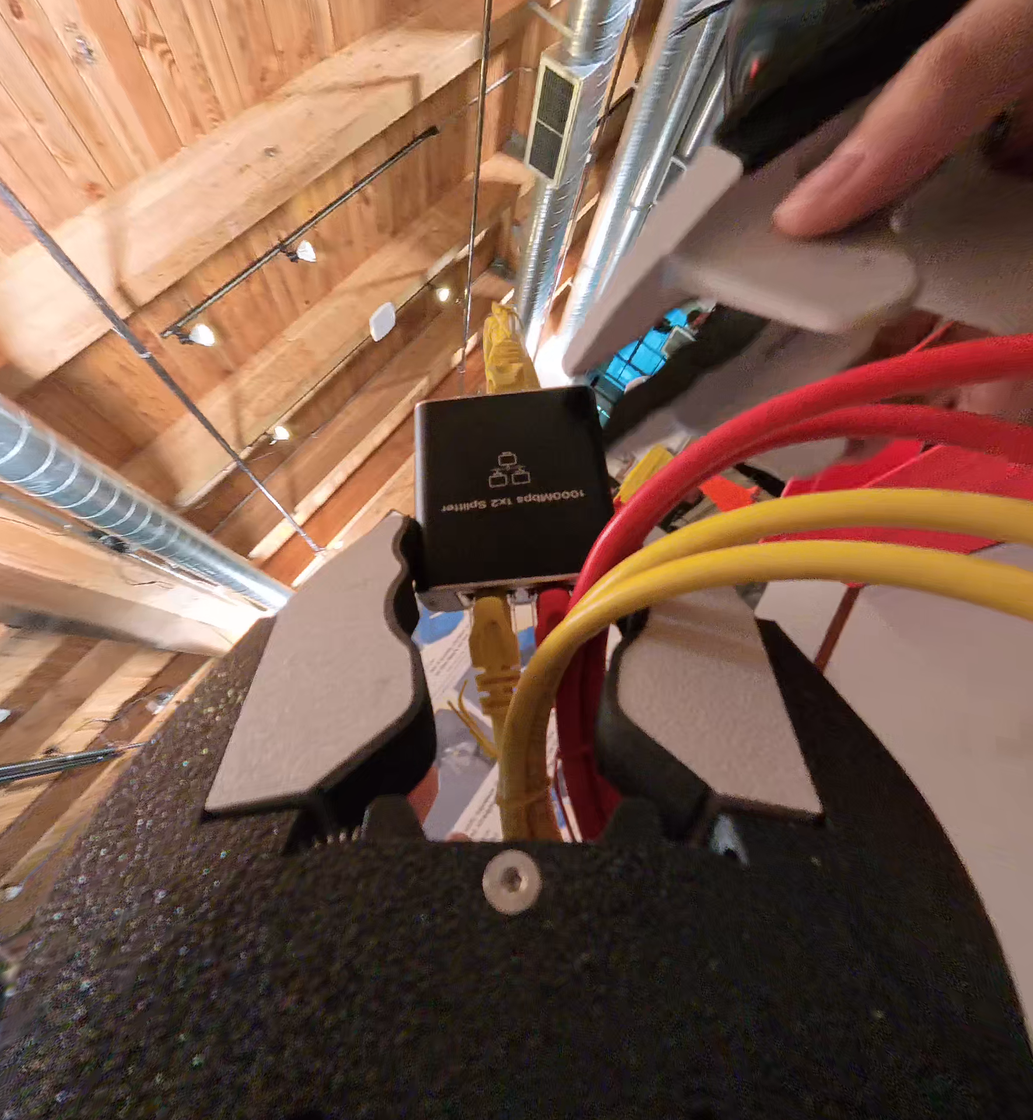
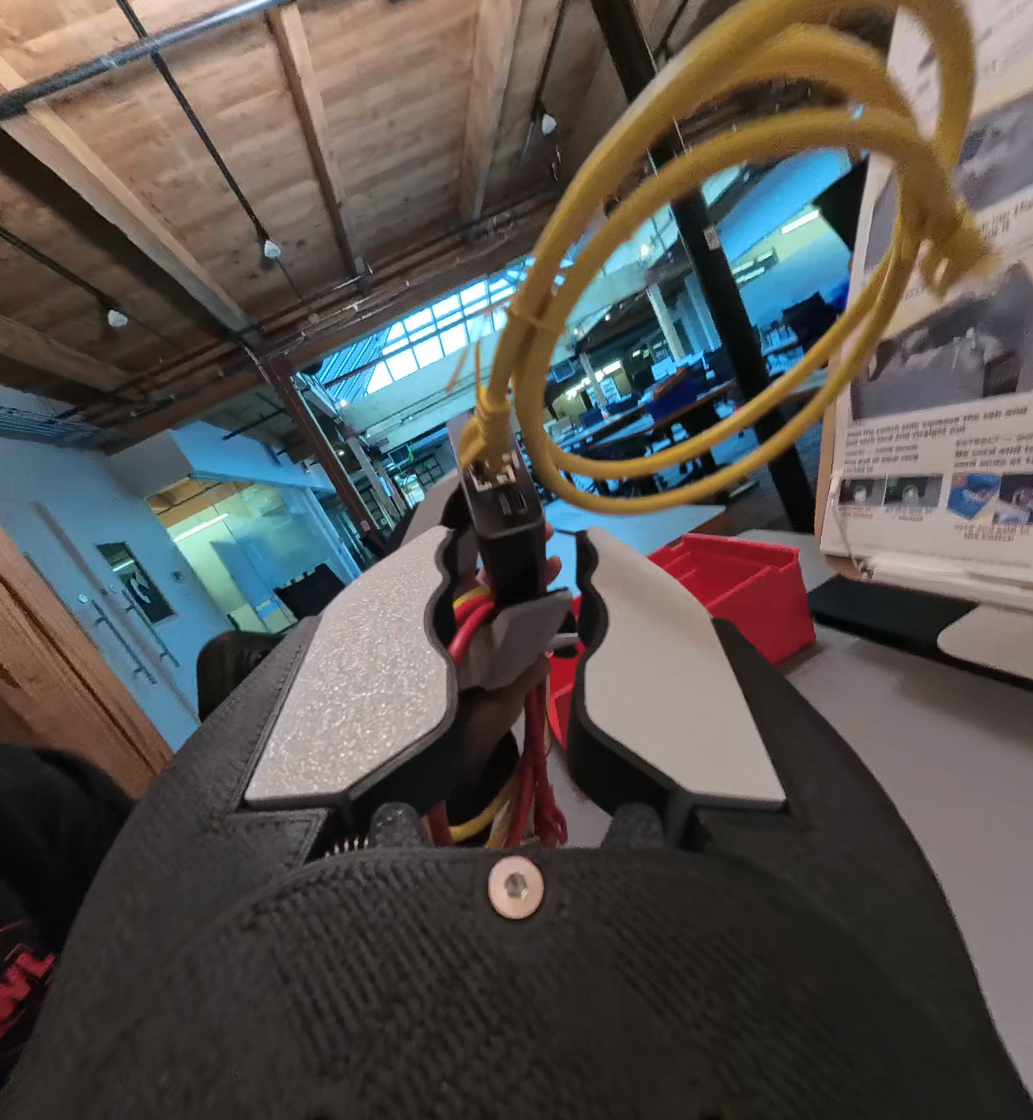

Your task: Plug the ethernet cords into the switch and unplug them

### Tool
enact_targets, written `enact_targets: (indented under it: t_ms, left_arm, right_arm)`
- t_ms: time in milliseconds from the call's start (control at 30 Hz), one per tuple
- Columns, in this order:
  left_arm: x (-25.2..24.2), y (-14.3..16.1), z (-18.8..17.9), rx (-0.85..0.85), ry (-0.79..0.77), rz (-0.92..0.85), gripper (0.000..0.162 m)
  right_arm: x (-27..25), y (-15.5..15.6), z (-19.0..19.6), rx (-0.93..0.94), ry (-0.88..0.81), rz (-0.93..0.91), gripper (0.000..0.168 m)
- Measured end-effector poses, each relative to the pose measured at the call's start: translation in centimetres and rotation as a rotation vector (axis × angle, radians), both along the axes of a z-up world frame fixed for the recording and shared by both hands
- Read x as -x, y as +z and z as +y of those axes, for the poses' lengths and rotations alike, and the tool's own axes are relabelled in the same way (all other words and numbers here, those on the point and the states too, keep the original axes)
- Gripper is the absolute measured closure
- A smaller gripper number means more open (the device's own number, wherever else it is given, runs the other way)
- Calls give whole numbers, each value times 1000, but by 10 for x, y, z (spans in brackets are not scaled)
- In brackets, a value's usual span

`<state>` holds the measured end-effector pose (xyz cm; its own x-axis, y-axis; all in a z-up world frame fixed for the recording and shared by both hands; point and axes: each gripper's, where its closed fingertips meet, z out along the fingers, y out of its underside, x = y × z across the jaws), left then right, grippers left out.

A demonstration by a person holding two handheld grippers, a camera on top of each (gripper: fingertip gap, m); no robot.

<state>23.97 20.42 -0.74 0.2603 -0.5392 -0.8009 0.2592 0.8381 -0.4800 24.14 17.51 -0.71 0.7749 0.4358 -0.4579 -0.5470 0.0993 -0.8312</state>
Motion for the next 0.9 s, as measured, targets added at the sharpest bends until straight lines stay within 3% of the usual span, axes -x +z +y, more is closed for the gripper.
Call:
enact_targets:
  t_ms: [133, 233, 333, 500, 567, 700, 900]
  left_arm:
    - [7, 5, 11, -73, 88, -50, 99]
    - [11, 6, 13, -112, 110, -70, 99]
    - [15, 7, 17, -121, 123, -89, 99]
    - [23, 12, 10, -108, 63, -122, 99]
    - [26, 15, 2, -101, 17, -140, 99]
    - [28, 16, -7, -92, -26, -150, 99]
    - [26, 14, -13, -142, 2, -157, 99]
  right_arm:
    - [-3, 32, -3, -125, -14, -25, 166]
    - [6, 25, 8, -101, 6, -69, 140]
    - [17, 25, 18, -106, 48, -86, 133]
    - [20, 28, 15, -166, 77, -86, 135]
    - [17, 28, 14, -173, 65, -101, 117]
    - [21, 33, 6, -222, 52, -179, 118]
    - [26, 40, -5, -284, 46, -244, 137]
